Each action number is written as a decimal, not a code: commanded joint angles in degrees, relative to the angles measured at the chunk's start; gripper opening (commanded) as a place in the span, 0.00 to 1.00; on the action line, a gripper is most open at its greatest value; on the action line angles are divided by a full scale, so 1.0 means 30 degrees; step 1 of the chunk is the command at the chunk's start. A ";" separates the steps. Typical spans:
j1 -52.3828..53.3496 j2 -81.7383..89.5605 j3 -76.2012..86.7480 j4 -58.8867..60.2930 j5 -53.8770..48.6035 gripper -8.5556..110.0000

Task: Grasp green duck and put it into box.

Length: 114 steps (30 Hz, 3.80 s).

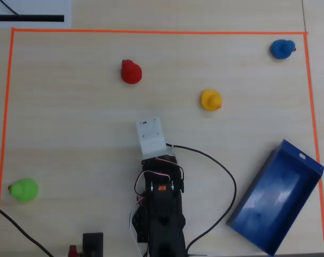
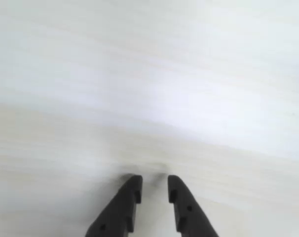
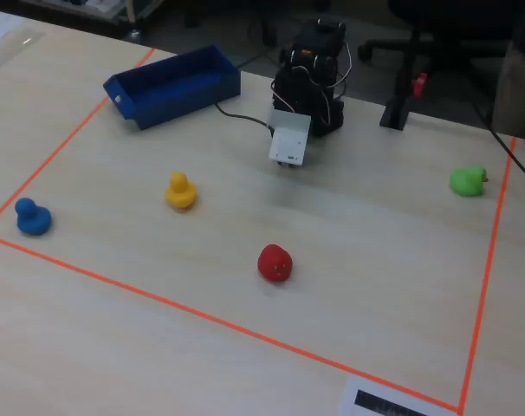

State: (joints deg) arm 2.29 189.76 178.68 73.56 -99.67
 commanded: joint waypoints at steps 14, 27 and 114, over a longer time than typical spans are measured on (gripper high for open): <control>-0.0029 -0.0029 -0.0146 0.0674 0.0117 0.11; -0.0029 -0.0029 -0.0146 0.0674 0.0117 0.11; -2.5254 -2.7393 -2.6074 0.1729 0.9199 0.16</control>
State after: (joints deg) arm -74.71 119.71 108.02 84.38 -73.21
